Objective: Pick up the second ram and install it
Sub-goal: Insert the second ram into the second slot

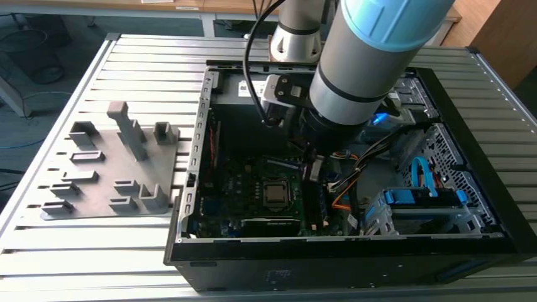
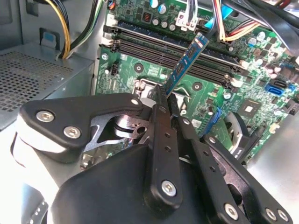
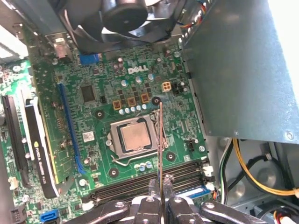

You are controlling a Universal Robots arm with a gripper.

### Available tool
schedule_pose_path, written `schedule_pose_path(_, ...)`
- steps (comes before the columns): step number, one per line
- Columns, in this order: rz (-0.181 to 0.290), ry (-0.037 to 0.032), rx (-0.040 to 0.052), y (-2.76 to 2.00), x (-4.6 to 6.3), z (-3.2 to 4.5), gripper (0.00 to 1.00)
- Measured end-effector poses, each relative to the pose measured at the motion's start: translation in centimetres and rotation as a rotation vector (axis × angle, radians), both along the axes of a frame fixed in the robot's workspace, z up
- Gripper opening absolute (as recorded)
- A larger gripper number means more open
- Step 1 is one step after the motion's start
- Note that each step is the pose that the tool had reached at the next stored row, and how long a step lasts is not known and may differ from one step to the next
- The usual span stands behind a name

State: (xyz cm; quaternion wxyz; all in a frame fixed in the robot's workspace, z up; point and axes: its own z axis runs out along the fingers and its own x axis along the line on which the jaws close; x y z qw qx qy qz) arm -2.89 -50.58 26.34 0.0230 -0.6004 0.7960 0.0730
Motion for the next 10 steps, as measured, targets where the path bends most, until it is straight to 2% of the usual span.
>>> schedule_pose_path(10,-0.07,0.0,0.0,0.0,0.0,-0.02,0.14)
